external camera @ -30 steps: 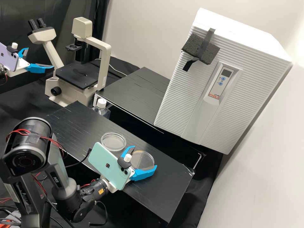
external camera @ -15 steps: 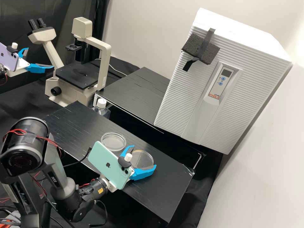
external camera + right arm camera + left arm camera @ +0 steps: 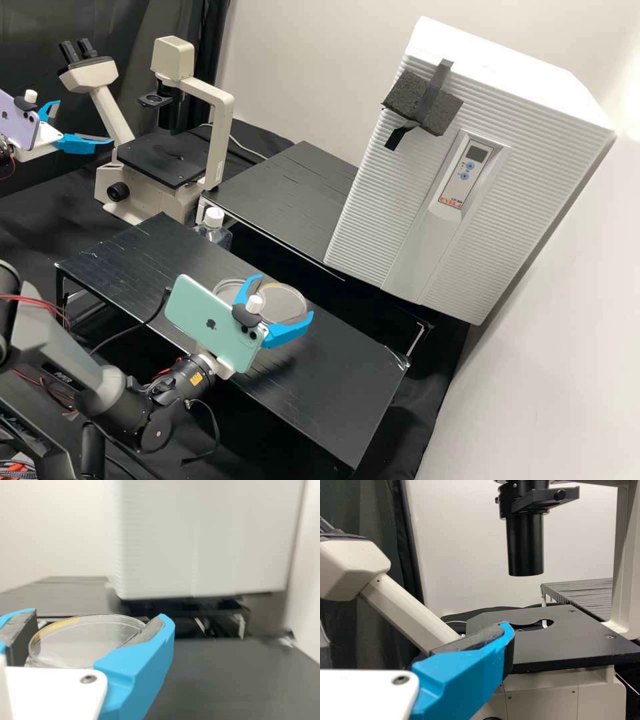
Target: Close the petri dish lid.
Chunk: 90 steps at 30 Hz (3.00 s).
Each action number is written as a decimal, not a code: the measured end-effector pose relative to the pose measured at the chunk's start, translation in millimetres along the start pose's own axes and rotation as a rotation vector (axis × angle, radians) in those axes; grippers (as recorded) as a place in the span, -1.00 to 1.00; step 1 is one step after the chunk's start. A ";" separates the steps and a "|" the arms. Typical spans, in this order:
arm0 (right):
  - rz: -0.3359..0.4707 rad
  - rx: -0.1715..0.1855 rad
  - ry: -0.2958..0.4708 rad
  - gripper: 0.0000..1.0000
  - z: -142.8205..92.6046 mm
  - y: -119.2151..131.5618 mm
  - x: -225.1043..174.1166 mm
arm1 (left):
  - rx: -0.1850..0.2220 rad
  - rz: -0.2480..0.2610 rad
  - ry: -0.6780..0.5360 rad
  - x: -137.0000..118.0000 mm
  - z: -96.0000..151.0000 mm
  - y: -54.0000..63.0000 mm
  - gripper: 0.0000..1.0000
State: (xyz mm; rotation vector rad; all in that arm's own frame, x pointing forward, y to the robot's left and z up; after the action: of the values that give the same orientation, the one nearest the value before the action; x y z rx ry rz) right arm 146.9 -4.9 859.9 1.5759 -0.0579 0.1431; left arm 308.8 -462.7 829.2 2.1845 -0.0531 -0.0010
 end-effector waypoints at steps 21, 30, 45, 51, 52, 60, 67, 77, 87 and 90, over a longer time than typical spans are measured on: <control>-0.205 -0.085 0.191 -1.00 -36.0 -29.4 0.1 | 0.000 0.000 0.000 0.0 0.0 0.0 1.00; -0.181 -0.088 0.159 -1.00 -35.2 -37.4 9.6 | 0.000 0.000 0.000 0.0 0.0 0.0 1.00; -0.201 -0.119 0.085 -1.00 -25.0 -55.8 22.2 | 0.000 0.000 0.000 0.0 0.0 0.0 1.00; -0.168 -0.116 0.073 -1.00 -21.1 -51.6 23.5 | 0.000 0.000 0.000 0.0 0.0 0.0 1.00; -0.162 -0.116 0.070 -1.00 -20.6 -50.8 23.5 | 0.000 0.000 0.000 0.0 0.0 0.0 1.00; -0.154 -0.143 0.070 -1.00 -16.8 -46.4 22.9 | 0.000 0.000 0.000 0.0 0.0 0.0 1.00; -0.144 -0.148 0.059 -1.00 -13.5 -42.8 22.3 | 0.000 0.000 0.000 0.0 0.0 0.0 1.00; -0.172 -0.133 0.074 -1.00 -15.2 -40.2 18.4 | 0.000 0.000 0.000 0.0 0.0 0.0 1.00; -0.212 -0.140 0.094 -1.00 -20.3 -37.9 11.7 | 0.000 0.000 0.000 0.0 0.0 0.0 1.00; -0.220 -0.149 0.090 -1.00 -21.5 -37.7 10.2 | 0.000 0.000 0.000 0.0 0.0 0.0 1.00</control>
State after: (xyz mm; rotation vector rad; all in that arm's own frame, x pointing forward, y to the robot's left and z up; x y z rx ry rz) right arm 160.6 17.6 823.9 1.4148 0.1714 0.0365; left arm 308.8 -462.7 829.2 2.1845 -0.0531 -0.0010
